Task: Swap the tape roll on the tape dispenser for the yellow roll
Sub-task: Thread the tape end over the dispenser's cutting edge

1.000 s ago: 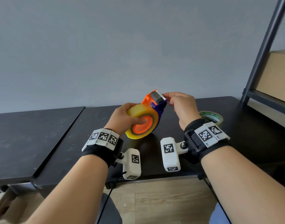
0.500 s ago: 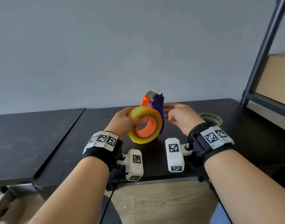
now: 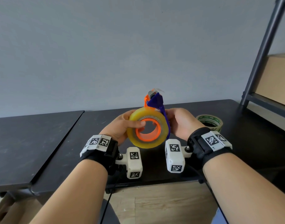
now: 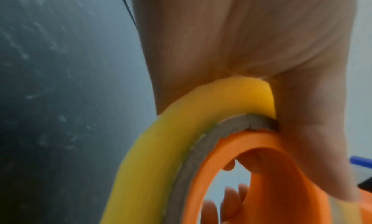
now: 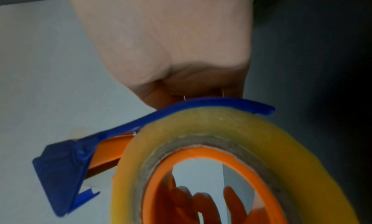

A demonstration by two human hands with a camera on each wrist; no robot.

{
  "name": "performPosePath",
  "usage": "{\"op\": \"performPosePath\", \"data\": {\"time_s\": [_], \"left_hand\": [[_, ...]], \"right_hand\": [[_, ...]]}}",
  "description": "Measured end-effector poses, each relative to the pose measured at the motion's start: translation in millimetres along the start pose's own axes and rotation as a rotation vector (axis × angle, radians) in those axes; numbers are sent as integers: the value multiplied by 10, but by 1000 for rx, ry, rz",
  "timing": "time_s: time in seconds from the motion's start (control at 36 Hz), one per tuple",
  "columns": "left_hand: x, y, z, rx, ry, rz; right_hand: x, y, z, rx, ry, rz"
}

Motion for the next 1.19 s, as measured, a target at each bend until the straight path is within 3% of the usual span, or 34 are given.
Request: {"op": "performPosePath", "data": {"time_s": [0.11, 0.36, 0.56, 0.69, 0.81, 0.97, 1.19], "left_hand": [[0, 4, -1, 41, 7, 25], [-6, 14, 40, 47, -25, 52], [4, 95, 177, -300, -83, 111], [13, 82, 213, -589, -116, 264], [1, -24, 200, -500, -106, 176], [-20, -185, 197, -322, -35, 26], [21, -193, 203, -362, -69, 83]], "right_hand": [[27, -43, -35, 75, -12, 9], [36, -27, 35, 67, 21, 115], [102, -42, 35, 79, 137, 32], [123, -66, 5, 63, 207, -173], [106, -61, 19, -14, 246, -280], [96, -47, 26, -65, 274, -252], [73, -47, 2, -30, 320, -382]]}}
Point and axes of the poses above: each hand's wrist, its own z-axis towards the middle knuckle, its own y-axis out of the back of the hand, x = y × z, the point moved 3 cm from there along z, towards the middle knuckle
